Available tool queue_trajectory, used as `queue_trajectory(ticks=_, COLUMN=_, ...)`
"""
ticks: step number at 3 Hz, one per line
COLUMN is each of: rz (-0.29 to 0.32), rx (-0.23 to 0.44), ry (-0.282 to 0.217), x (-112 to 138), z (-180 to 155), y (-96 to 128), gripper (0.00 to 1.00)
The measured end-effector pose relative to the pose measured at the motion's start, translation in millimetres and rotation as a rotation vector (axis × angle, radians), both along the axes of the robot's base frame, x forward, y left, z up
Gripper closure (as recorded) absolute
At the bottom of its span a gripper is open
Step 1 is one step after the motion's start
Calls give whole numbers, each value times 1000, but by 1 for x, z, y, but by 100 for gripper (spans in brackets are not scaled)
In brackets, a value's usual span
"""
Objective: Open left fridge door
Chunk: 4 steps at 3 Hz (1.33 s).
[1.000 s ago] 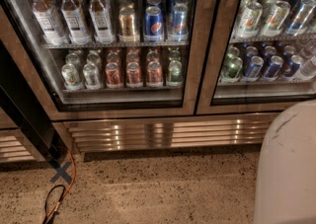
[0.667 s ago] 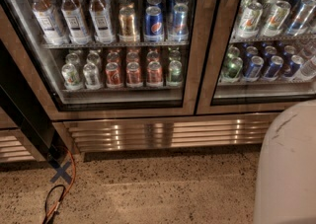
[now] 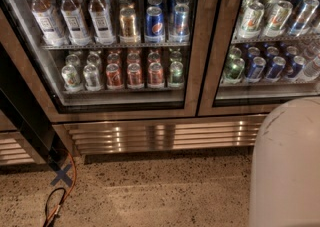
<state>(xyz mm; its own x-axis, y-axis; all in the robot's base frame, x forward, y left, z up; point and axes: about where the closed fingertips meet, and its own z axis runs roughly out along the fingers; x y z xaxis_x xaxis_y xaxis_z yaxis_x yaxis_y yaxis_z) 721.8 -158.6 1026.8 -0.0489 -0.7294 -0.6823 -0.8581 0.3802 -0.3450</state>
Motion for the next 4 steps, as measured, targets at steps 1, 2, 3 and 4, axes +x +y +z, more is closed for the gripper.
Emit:
queue_trajectory(ticks=1, rz=17, rx=2, ry=3, x=0, z=-1, y=4, gripper=45)
queue_trajectory(ticks=2, rz=33, rx=3, ry=4, x=-1, z=-2, y=8, gripper=27)
queue_trajectory(ticks=3, rz=44, rx=2, ry=6, x=-4, z=-4, y=7, gripper=23)
queue_trajectory(ticks=4, rz=44, rx=3, ry=6, x=-6, z=-4, y=8, gripper=42)
